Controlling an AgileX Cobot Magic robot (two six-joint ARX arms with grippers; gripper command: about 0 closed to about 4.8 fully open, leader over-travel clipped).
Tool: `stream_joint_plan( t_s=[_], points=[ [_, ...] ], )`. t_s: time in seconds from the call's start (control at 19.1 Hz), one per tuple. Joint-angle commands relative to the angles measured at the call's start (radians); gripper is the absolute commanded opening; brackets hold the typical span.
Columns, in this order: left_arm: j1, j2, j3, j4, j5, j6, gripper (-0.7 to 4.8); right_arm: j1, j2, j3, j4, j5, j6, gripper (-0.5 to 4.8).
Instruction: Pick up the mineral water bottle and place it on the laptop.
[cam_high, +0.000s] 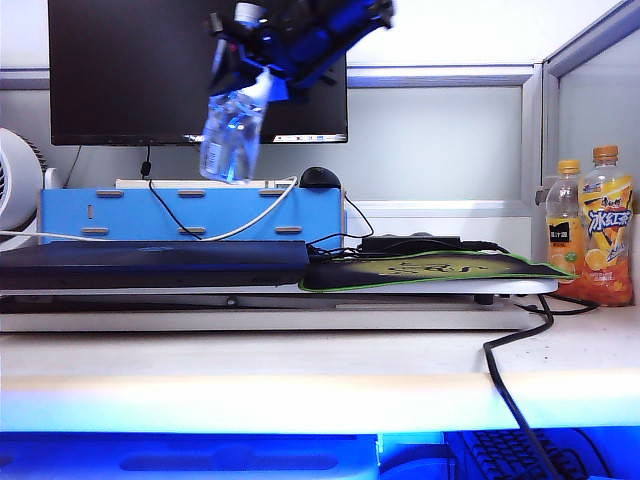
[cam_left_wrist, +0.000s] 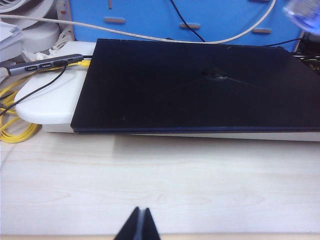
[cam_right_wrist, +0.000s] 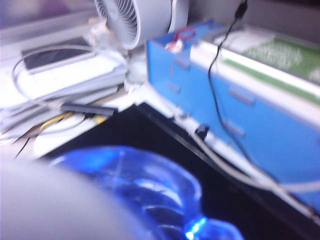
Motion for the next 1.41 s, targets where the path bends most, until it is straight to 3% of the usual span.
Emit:
stream_joint_plan(
  t_s=[0.05,0.26,1.2,1.26,1.36,1.41],
  points=[
    [0.0,-0.002,0.002,0.008,0.003,0.001,-0.02,0.015,0.033,0.047,0.075,0.042,-0.016,1.48],
    [0.0,-0.002,0.002,0.007,0.003,0.001,-0.02,0.037,0.082,0.055,0.091,0.086,-0.03,1.48],
    [0.0,-0.002,0.002,0.008,0.003,0.001,-0.02,0.064,0.159,0.055,0.057,0.094,-0.035,1.48],
    [0.0,-0.002,0.002,0.008,0.003,0.001,-0.02,0.064,0.159,0.055,0.058,0.097,-0.045,2.14],
    [0.0,-0.002,0.002,0.008,0.003,0.001,-0.02,0.064,0.159,0.055,0.061,0.097,-0.052,4.29],
    [0.0,-0.002,0.002,0.008,0.003,0.001,-0.02,0.064,0.159,0.055,0.06,0.098,-0.052,4.49]
  ],
)
